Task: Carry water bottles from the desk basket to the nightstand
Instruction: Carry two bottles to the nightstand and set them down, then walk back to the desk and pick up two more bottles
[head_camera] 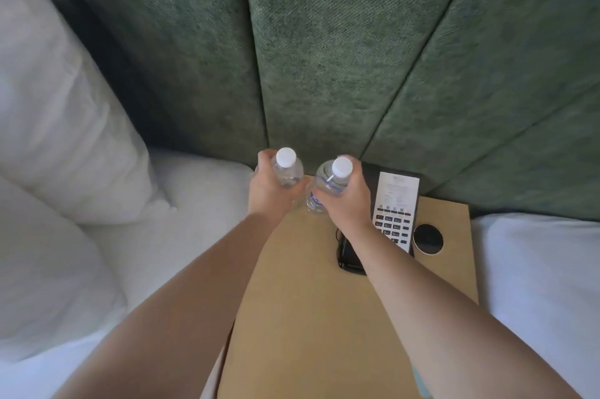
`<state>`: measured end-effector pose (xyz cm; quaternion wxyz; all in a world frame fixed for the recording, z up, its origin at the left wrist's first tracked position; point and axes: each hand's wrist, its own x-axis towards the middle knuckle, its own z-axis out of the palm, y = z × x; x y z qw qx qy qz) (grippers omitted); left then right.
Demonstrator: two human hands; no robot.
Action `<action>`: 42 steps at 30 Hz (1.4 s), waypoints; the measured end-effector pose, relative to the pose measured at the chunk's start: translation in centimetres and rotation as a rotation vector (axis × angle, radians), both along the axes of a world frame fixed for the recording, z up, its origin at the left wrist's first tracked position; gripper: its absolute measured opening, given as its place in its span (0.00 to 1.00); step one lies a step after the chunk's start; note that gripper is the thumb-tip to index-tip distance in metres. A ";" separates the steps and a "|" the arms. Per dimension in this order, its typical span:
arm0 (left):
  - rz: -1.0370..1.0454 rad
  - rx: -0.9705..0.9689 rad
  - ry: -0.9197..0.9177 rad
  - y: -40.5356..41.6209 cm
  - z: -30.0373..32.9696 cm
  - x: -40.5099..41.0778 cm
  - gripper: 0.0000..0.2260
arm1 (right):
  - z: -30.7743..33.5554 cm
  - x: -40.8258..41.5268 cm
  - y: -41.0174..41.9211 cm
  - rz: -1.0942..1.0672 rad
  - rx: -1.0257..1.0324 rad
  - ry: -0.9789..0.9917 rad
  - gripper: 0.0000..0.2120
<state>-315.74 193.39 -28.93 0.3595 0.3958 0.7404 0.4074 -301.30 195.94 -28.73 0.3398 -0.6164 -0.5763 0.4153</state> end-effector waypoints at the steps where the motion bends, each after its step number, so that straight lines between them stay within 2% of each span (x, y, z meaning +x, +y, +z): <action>1: 0.008 0.009 -0.012 0.4 -0.2 0.0 0.29 | -0.2 -0.3 0.3 -0.005 0.002 0.000 0.27; 9: 0.022 0.047 0.004 0.4 -1.0 0.0 0.32 | -0.9 -0.8 0.7 0.038 0.021 0.006 0.31; 13: -0.007 -0.009 0.022 0.7 -0.6 -0.2 0.36 | -0.4 -0.5 1.3 0.064 -0.033 -0.017 0.42; 17: -0.040 -0.084 0.051 0.1 0.3 -0.2 0.46 | 0.6 0.8 0.8 0.116 -0.080 -0.070 0.50; 20: -0.053 -0.118 0.067 -1.5 2.2 -0.4 0.50 | 2.2 2.1 -0.5 0.126 -0.085 -0.092 0.47; 23: -0.050 -0.117 0.091 -4.0 5.3 -0.6 0.50 | 4.9 3.5 -2.5 0.117 -0.055 -0.137 0.41; 30: -0.103 -0.041 0.332 -12.0 12.2 0.3 0.28 | 11.6 8.0 -11.5 0.076 0.013 -0.282 0.28; 33: -0.212 0.062 0.411 -15.3 14.3 2.3 0.22 | 13.4 10.0 -15.9 0.021 0.100 -0.259 0.23; 37: -0.403 0.052 0.465 -17.8 14.9 6.1 0.24 | 14.7 12.7 -21.2 -0.109 0.205 -0.284 0.19; 42: -0.652 0.078 0.491 -20.5 14.4 11.9 0.26 | 14.4 15.7 -26.9 -0.326 0.093 -0.282 0.21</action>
